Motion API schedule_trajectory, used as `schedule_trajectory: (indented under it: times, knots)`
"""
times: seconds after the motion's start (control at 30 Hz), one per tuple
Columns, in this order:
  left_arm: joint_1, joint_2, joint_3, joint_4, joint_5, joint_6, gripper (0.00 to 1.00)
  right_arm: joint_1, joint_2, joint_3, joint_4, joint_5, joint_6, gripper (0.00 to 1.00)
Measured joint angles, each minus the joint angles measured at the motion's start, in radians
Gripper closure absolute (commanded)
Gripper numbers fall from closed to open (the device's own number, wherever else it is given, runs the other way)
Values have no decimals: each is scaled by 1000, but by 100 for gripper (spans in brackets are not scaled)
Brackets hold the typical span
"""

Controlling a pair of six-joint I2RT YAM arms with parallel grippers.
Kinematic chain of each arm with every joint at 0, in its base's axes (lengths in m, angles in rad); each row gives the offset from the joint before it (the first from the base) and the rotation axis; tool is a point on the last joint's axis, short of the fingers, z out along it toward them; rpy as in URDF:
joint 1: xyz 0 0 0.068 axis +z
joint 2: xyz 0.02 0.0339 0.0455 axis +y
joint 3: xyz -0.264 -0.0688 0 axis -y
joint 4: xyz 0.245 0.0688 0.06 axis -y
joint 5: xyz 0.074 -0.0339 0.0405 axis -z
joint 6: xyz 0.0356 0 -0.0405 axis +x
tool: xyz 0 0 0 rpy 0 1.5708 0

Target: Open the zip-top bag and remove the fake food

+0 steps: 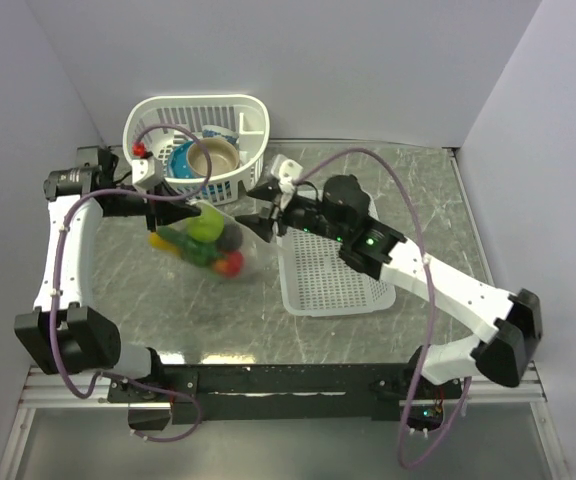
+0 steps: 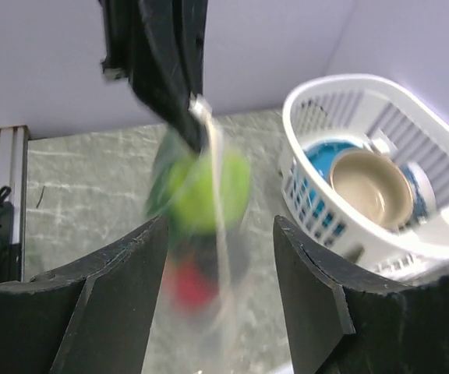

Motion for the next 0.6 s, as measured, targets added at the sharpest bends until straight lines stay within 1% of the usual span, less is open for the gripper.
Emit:
schedule_trajectory:
  times: [0.03, 0.07, 0.13, 0.2, 0.3, 0.43, 0.5, 0.6]
  knots:
    - [-15, -11, 0, -2, -12, -6, 93, 0, 30, 31, -3, -16, -6, 36]
    - [-28, -18, 0, -5, -22, -10, 88, 0, 61, 63, -3, -35, -13, 36]
    - [-53, -31, -8, -9, -45, -20, 85, 2, 109, 105, -6, -72, -22, 36]
    - [-71, -41, -20, -10, -70, -28, 77, 8, 140, 129, -19, -109, -32, 36]
    - [-92, -51, -23, -11, -100, -38, 70, 29, 157, 132, -41, -149, -52, 37]
    - [-106, -55, -23, -12, -128, -68, 72, 55, 164, 132, -62, -186, -71, 39]
    - [-109, -55, -23, -12, -137, -79, 75, 62, 167, 132, -71, -201, -70, 39]
    - [-114, -55, -23, -12, -143, -82, 85, 63, 170, 132, -88, -211, -61, 38]
